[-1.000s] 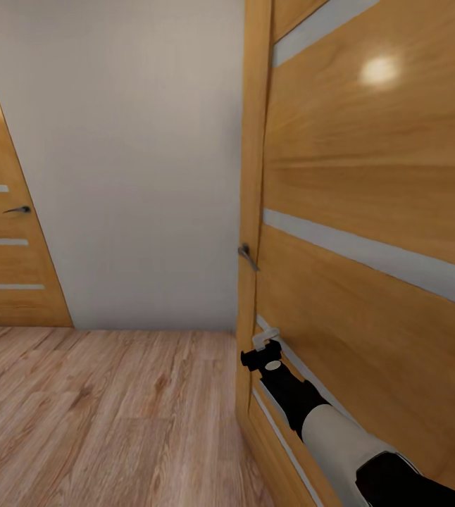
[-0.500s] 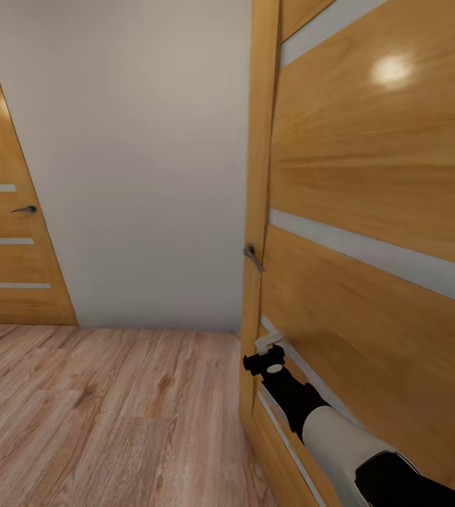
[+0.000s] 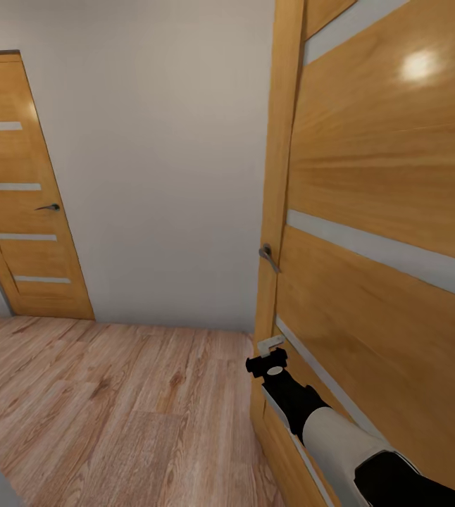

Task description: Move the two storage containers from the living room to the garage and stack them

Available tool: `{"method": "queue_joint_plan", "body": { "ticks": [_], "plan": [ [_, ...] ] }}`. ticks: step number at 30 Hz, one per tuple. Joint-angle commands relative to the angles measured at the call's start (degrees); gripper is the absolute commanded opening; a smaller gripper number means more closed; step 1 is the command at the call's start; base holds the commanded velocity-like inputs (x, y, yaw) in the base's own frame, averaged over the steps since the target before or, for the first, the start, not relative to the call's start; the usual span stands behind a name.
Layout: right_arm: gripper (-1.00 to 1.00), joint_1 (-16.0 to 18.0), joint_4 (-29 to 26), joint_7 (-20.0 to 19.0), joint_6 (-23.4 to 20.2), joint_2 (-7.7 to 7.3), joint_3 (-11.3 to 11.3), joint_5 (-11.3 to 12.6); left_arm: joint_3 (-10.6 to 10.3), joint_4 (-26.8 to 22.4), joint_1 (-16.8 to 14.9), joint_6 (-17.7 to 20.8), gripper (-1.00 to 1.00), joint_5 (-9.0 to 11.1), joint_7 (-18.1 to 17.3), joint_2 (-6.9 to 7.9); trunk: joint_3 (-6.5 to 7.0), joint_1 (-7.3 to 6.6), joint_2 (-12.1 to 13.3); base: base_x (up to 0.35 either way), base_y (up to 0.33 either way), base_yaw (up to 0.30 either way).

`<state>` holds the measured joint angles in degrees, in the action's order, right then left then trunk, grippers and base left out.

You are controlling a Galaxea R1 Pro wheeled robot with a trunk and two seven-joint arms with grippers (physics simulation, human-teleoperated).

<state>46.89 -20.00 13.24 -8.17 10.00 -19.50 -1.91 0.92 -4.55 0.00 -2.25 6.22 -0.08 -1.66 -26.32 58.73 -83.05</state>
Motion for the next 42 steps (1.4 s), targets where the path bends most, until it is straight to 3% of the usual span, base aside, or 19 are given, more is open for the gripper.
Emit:
{"method": "queue_joint_plan", "body": {
  "ticks": [1, 42],
  "plan": [
    [1.00, 0.04, -0.05, 0.38, -0.43, 0.00, -0.30, -0.20, 0.04, -0.02, 0.00, -0.12, 1.00, 0.55, -0.01, -0.01, -0.06, 0.00, -0.03, 0.000, 0.000, 0.012],
    [1.00, 0.04, 0.04, 2.05, -0.33, 0.00, -0.36, -0.17, 0.13, -0.02, 0.00, -0.12, 1.00, 0.64, -0.01, -0.01, -0.06, 0.00, -0.03, 0.000, -0.023, 0.001]
  ]
}}
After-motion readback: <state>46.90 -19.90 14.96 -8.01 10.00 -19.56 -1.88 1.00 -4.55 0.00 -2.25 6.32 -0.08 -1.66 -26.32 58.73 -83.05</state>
